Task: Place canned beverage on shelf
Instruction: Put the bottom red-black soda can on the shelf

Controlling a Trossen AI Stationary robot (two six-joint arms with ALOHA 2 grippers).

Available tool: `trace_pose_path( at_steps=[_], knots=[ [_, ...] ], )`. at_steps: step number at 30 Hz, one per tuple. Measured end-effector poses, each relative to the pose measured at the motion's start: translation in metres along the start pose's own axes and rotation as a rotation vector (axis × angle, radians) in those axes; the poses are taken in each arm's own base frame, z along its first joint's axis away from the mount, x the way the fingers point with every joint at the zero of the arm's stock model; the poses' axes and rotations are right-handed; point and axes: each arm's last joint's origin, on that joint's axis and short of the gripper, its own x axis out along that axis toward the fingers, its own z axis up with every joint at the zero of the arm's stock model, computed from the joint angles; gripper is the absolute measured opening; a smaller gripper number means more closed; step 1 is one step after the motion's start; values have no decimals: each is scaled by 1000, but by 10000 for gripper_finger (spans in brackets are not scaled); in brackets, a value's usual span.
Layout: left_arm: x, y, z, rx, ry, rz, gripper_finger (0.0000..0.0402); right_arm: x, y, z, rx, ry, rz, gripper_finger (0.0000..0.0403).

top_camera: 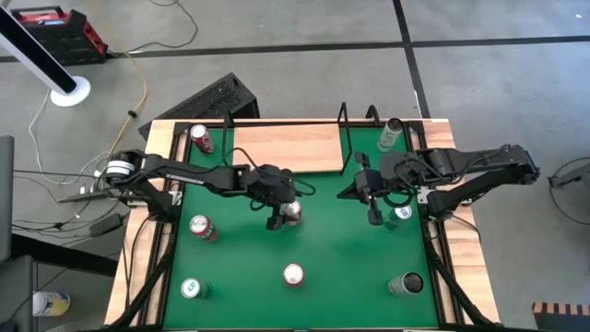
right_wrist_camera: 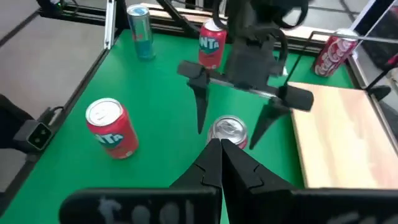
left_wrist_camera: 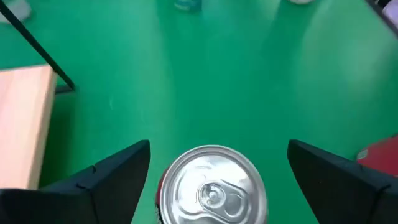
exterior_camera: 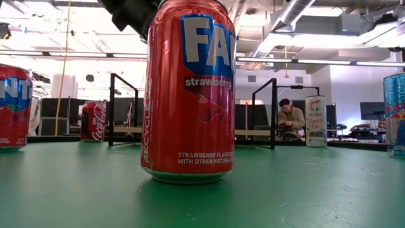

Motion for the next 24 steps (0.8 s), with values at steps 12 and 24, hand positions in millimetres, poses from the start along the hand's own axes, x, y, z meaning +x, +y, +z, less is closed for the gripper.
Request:
trace_pose_path(
  at_steps=[12, 24],
  knots=[
    [13, 11, -17, 98, 89, -31, 366, 6, -7, 2, 79, -13, -82, 22],
    [6, 34, -19, 129, 73, -92, 276, 2, -13, 0, 188, -14, -109, 23]
  ],
)
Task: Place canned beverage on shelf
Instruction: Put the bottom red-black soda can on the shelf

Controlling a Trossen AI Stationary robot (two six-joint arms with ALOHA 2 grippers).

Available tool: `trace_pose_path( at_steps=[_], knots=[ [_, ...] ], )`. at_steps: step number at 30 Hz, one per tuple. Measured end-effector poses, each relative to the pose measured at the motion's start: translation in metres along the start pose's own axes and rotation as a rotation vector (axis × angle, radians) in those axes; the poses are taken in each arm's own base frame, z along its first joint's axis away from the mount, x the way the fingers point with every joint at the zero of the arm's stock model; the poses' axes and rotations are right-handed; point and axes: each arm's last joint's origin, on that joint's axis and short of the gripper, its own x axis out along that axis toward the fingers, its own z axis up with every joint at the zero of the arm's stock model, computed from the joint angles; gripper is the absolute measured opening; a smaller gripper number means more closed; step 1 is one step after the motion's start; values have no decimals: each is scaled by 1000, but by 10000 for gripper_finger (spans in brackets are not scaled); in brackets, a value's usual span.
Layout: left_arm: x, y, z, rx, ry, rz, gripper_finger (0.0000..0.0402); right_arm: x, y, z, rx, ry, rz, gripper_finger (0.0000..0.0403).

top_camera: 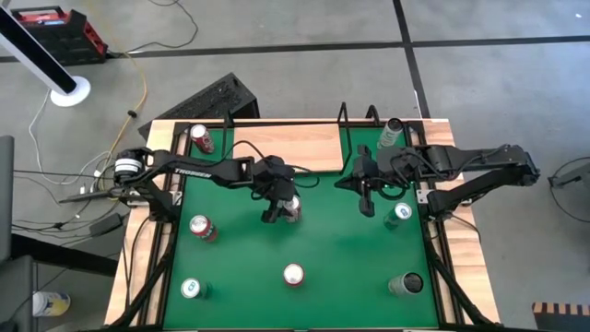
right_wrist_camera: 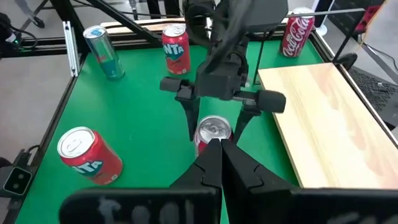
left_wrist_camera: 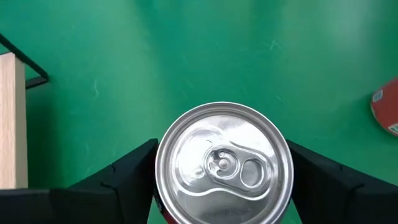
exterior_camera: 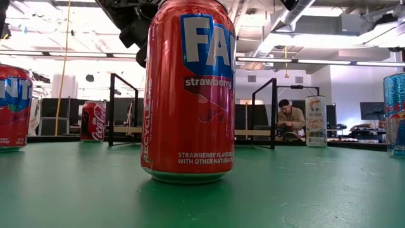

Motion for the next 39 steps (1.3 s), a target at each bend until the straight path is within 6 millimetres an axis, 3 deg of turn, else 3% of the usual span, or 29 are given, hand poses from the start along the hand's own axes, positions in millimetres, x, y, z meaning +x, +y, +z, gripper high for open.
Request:
trace_pose_path(
  at_steps=[4, 9, 14, 17, 22, 30, 35, 39],
  knots=[
    [-24, 9, 7, 13, -39, 52, 276, 0, 0, -1, 11, 10, 1, 22],
    [-83, 22, 29, 33, -209, 168, 276, -6, 0, 1, 18, -17, -17, 33],
    [-124, 40, 27, 27, -202, 405, 276, -4, -1, 0, 17, -12, -32, 24],
    [-133, 59, 15, -28, -143, 519, 276, -3, -2, 1, 13, -12, -36, 21],
    [-143, 90, -9, -136, -98, 566, 276, -3, -6, 4, 25, -39, -51, 32],
    [-184, 132, -25, -183, -15, 591, 276, -3, -8, 7, 40, -68, -53, 23],
    [-185, 159, -42, -256, 69, 553, 276, -3, -8, 7, 57, -69, -52, 26],
    [-182, 173, -41, -225, 101, 540, 276, -3, -7, 7, 78, -69, -48, 35]
  ],
)
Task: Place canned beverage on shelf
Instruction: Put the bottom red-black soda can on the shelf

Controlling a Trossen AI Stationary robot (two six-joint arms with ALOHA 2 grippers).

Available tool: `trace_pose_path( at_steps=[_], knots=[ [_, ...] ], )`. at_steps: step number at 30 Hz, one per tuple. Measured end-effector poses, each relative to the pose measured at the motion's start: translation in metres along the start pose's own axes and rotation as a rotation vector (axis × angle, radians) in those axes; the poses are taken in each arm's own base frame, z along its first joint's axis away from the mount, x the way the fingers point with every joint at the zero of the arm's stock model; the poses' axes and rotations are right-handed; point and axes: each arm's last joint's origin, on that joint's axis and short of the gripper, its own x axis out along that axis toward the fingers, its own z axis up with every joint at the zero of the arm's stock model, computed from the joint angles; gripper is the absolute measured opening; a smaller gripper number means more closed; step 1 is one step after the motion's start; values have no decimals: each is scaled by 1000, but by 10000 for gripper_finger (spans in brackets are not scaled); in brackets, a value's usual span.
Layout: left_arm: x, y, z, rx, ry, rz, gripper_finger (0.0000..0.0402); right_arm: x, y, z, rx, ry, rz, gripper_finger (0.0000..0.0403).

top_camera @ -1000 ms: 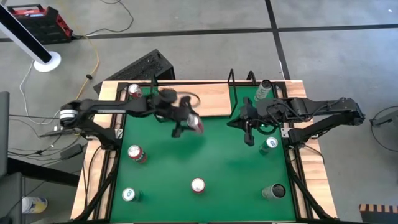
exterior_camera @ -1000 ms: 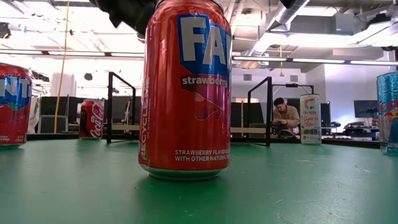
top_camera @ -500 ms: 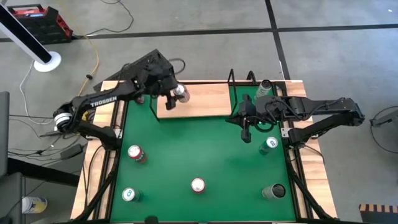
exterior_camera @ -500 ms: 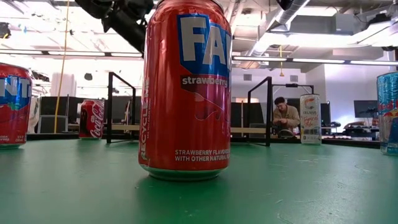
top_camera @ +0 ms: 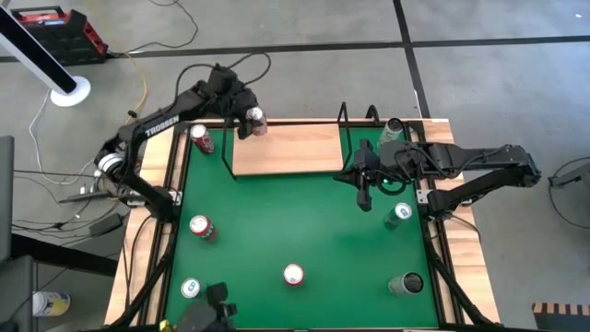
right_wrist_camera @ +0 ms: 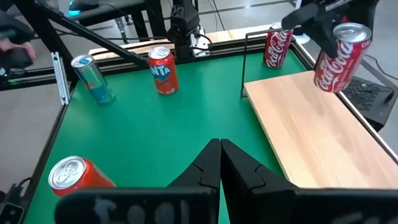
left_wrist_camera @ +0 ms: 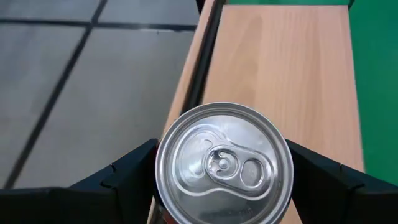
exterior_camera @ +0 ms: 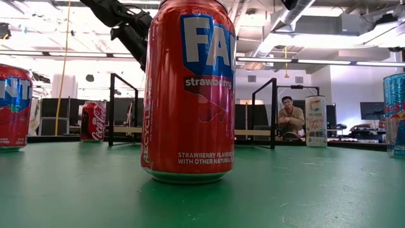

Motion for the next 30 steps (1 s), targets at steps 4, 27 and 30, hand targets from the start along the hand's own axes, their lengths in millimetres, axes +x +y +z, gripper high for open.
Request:
trace_pose_path(
  at_steps=[4, 27, 30],
  knots=[
    [14, 5, -6, 11, 34, -42, 276, -1, 4, -1, 2, 2, 15, 30],
    [20, 8, -19, 143, 36, -173, 276, -3, 18, -3, -30, -6, 6, 25],
    [20, 7, -19, 162, 24, -186, 276, -3, 18, -3, -30, -6, 6, 33]
  ],
)
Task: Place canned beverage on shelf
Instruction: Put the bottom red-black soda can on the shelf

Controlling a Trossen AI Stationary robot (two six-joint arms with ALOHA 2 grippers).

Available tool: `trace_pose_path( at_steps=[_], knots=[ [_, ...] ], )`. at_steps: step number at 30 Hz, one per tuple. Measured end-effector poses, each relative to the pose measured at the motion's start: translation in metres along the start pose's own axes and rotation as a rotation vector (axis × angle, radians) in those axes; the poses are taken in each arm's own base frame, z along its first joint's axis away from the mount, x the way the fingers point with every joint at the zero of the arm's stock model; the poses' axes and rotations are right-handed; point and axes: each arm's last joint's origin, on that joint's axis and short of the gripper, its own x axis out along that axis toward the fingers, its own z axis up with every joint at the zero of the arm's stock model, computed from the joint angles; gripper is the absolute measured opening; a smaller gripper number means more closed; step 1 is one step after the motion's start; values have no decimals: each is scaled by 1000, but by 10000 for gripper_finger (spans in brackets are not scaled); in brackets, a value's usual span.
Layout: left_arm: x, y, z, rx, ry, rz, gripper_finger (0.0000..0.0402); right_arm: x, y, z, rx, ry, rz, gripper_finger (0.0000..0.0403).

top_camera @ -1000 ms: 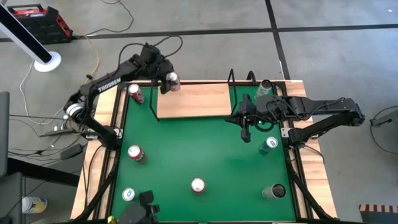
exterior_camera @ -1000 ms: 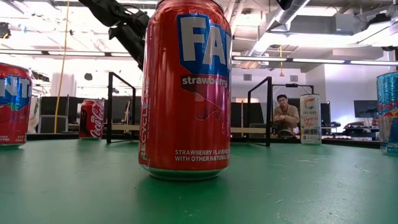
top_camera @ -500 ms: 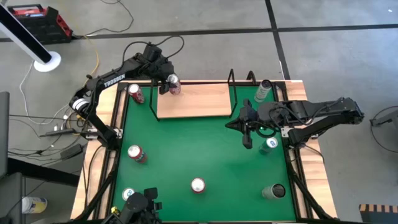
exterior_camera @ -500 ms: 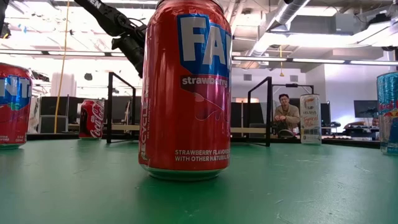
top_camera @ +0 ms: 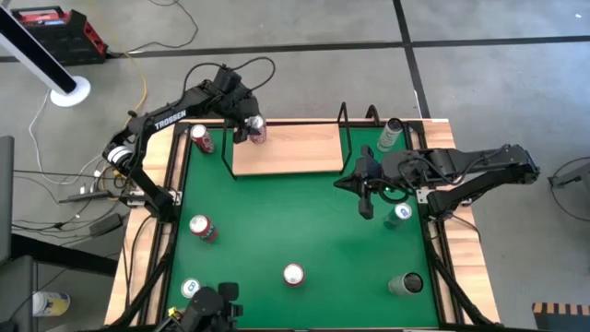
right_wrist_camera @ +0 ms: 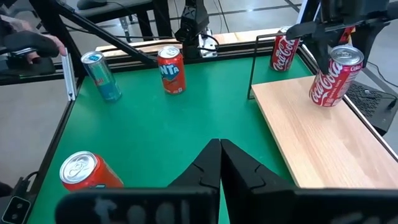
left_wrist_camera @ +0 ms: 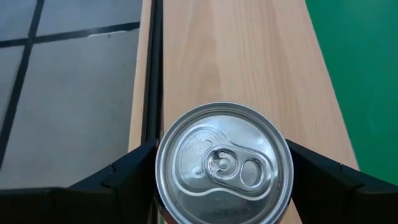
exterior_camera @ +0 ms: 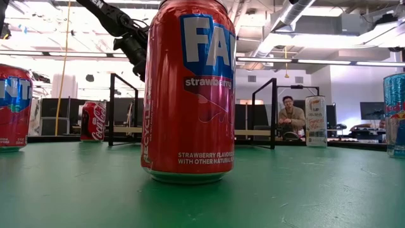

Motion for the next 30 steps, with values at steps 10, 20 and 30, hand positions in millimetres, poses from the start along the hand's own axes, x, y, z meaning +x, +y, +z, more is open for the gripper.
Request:
trace_pose_path(
  at_steps=[10, 20, 30],
  knots=[
    [0, -2, -2, 60, 27, -16, 276, 0, -1, 0, 1, 0, -5, 21],
    [6, -8, -12, 0, 48, -30, 323, 0, -1, 0, 9, -1, -5, 34],
    [6, -11, -10, -20, 54, -6, 385, 0, -1, 0, 11, -1, -5, 29]
  ],
)
